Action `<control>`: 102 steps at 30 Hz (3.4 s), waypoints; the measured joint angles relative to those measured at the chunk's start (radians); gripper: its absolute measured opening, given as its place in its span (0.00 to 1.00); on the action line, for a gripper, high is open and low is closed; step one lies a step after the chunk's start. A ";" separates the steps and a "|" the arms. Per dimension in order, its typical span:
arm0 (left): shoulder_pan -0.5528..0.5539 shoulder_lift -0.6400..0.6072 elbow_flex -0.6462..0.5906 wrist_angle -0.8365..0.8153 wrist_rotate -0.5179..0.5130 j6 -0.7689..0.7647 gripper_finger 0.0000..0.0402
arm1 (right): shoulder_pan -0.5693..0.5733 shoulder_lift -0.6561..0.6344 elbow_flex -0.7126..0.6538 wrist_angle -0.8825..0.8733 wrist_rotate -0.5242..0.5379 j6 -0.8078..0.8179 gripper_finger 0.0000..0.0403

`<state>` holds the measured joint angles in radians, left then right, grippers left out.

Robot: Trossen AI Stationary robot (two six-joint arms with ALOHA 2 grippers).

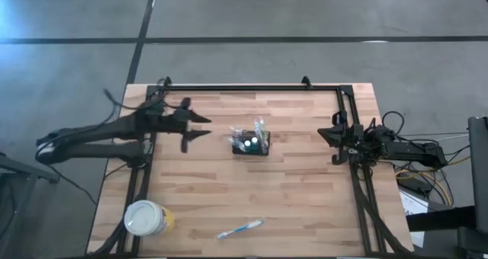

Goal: Pick & Place toothbrushing station
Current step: Put the blue toothbrush into the black organizer

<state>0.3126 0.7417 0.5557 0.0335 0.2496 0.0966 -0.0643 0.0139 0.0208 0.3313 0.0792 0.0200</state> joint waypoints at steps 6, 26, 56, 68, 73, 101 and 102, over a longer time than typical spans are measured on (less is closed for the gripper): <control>0.000 -0.275 -0.027 -0.270 -0.188 0.045 0.17 | 0.000 0.000 0.000 -0.002 0.000 0.008 0.02; 0.000 -0.538 -0.441 0.045 -0.111 -0.024 0.01 | 0.000 0.016 0.000 -0.022 0.000 -0.005 0.02; 0.002 -0.536 -0.435 0.122 -0.224 -0.063 0.01 | 0.161 0.920 0.407 -0.008 0.143 0.189 0.13; 0.002 -0.536 -0.378 0.022 -0.217 -0.136 0.02 | 0.371 1.513 0.927 -0.250 0.172 0.178 0.32; 0.002 -0.536 -0.378 -0.004 -0.214 -0.146 0.03 | 0.482 1.666 1.077 -0.266 0.191 0.161 0.35; 0.001 -0.536 -0.379 -0.035 -0.058 -0.312 0.01 | 0.600 2.239 1.720 -0.983 0.027 0.464 0.48; 0.002 -0.536 -0.379 -0.035 -0.058 -0.311 0.01 | 0.598 2.244 1.720 -0.982 0.023 0.457 0.48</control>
<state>0.3141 0.2062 0.1764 -0.0012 0.1917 -0.2146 0.5339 2.2582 1.7405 -0.6508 0.1024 0.4770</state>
